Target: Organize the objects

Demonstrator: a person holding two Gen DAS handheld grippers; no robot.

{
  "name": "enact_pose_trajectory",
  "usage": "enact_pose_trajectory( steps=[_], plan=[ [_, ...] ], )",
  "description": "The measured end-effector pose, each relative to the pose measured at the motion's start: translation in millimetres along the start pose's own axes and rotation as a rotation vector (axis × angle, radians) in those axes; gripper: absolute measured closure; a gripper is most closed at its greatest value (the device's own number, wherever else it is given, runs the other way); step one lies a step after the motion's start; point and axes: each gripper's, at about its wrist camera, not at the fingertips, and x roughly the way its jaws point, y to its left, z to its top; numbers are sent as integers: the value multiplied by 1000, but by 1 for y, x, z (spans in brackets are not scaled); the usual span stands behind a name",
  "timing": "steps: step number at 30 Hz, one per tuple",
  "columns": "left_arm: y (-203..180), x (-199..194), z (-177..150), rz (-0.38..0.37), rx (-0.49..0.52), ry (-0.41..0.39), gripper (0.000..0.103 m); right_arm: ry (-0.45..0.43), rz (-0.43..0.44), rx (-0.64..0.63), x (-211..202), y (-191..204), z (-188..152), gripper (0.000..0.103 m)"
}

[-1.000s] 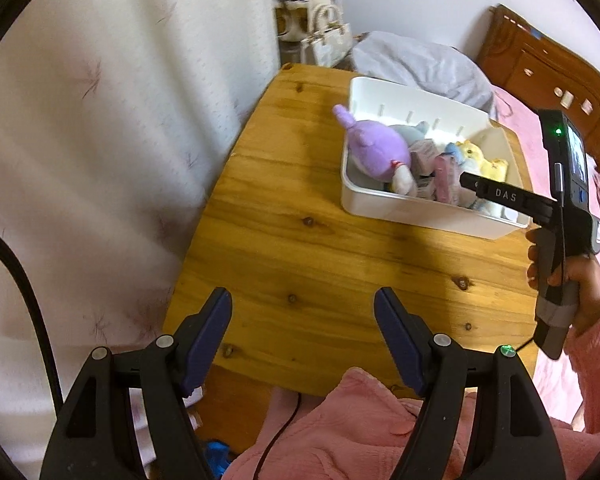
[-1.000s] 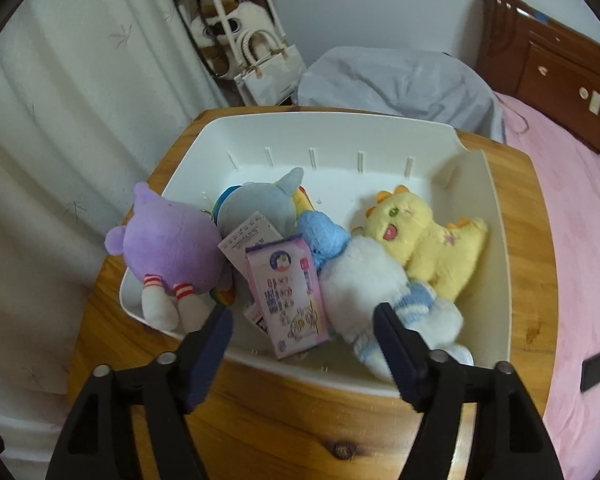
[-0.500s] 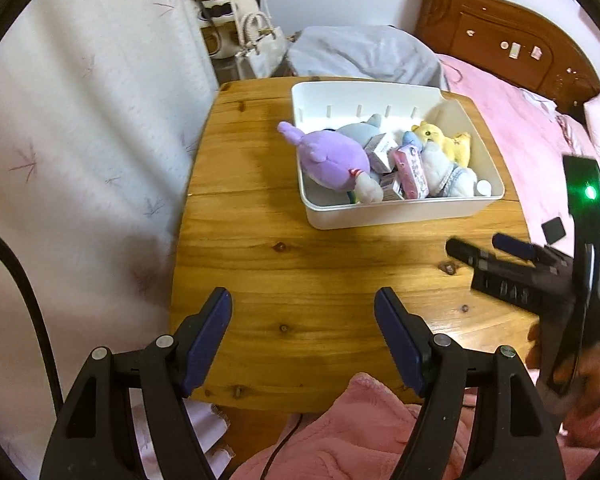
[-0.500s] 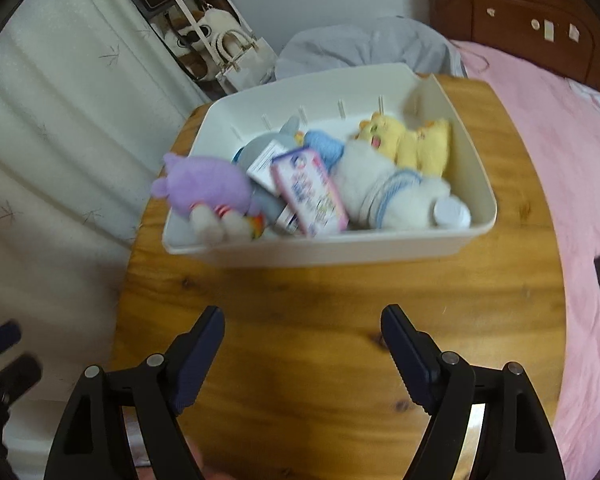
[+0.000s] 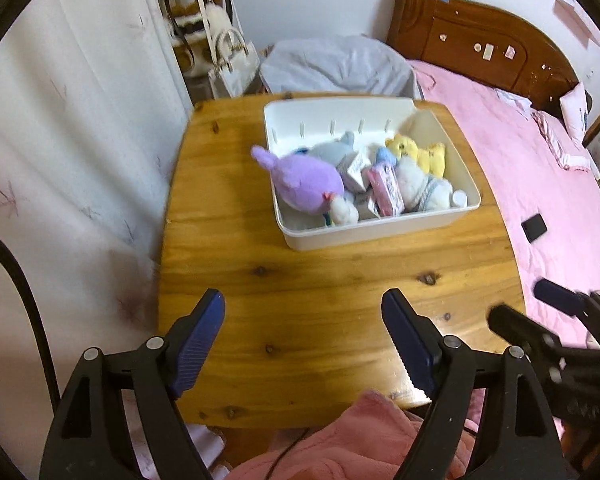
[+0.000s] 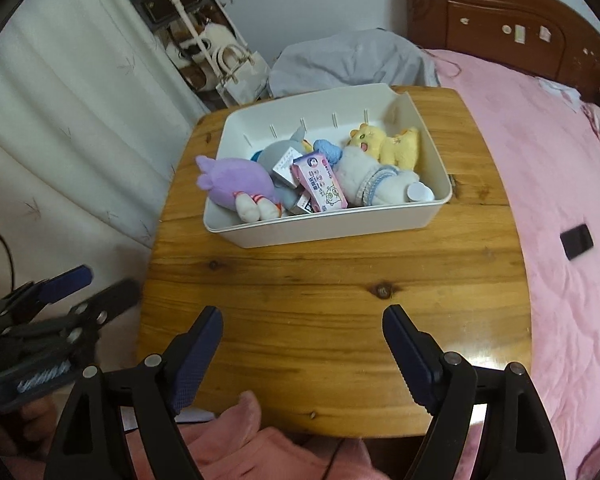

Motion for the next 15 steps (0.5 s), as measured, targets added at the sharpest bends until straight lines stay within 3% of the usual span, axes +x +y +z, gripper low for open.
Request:
enact_pose_trajectory(
  steps=[7, 10, 13, 15],
  plan=[
    [0, -20, 9, 12, -12, -66, 15, -102, -31, -6, -38, 7, -10, 19],
    [1, -31, 8, 48, -13, -115, 15, -175, -41, 7, -54, 7, -12, 15],
    [4, -36, 1, 76, -22, -145, 15, -228, -57, 21, -62, 7, -13, 0],
    [3, -38, -3, 104, -13, -156, 15, -246, -62, 32, -64, 7, -15, 0]
  ],
)
